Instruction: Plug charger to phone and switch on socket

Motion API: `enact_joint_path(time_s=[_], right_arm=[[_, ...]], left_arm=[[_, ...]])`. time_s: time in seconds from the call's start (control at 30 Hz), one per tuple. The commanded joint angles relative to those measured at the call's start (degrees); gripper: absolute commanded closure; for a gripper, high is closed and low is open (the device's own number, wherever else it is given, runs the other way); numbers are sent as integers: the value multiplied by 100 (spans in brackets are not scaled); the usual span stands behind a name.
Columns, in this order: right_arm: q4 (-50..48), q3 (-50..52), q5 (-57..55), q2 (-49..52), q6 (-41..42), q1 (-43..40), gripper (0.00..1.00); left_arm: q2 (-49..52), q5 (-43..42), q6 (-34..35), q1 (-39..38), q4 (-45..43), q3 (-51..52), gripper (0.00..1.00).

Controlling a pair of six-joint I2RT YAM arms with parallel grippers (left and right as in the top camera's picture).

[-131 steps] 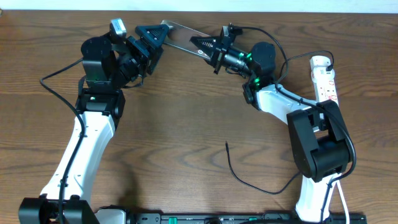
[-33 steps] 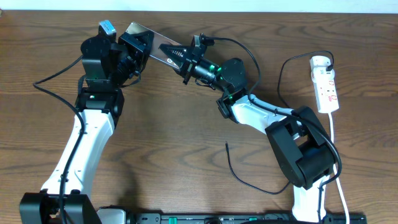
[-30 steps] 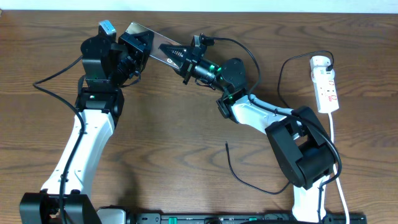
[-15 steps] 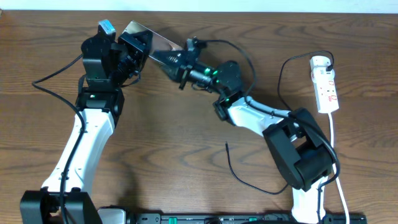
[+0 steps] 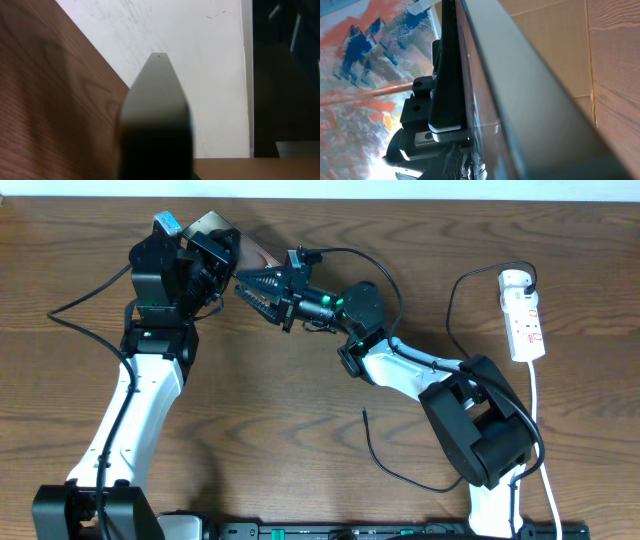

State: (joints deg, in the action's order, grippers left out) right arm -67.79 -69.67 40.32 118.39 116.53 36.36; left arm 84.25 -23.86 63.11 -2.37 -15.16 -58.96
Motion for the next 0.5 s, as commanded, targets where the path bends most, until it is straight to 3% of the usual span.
enact_joint_path(time_s=[0.0, 0.47], right_arm=[[-59, -83, 249, -105, -46, 149, 70], [-59, -83, 251, -105, -50, 22, 72]], left_arm=[[44, -203, -52, -118, -42, -90, 93], [42, -514, -48, -118, -94, -90, 93]])
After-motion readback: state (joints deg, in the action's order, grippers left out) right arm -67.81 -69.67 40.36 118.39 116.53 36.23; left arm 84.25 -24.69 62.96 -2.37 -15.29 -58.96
